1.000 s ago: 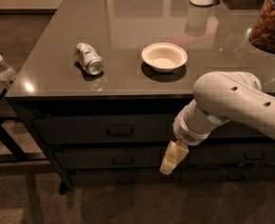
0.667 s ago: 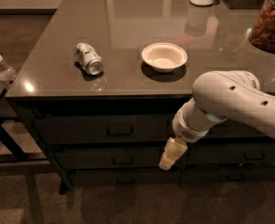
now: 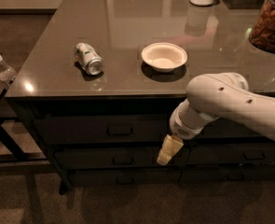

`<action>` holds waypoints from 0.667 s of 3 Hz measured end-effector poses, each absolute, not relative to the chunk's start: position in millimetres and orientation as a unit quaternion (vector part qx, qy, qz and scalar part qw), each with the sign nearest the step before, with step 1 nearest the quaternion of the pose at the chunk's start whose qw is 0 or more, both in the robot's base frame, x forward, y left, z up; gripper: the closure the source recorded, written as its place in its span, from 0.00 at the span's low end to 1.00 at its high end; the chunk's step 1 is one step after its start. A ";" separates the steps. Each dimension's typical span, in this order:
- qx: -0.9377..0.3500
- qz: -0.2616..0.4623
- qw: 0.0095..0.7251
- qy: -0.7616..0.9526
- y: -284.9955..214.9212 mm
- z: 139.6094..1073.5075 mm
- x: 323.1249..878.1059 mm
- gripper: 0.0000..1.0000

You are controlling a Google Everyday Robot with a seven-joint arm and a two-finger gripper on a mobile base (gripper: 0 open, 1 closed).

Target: Open top drawer

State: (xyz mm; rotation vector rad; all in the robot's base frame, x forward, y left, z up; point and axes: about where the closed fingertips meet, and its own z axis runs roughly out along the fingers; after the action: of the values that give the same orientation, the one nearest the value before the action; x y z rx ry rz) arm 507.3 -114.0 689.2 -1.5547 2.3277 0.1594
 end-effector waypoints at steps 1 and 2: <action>-0.547 0.052 0.170 0.818 -116.1 680.4 523.2 0.00; -0.551 0.049 0.171 0.815 -115.4 673.7 536.9 0.00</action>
Offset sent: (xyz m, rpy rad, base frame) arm 0.0475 -0.0012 -0.0228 -0.0112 -0.0240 0.0141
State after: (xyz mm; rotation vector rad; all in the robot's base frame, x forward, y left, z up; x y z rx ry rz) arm 536.9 -115.4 673.7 -1.5644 2.3150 0.1397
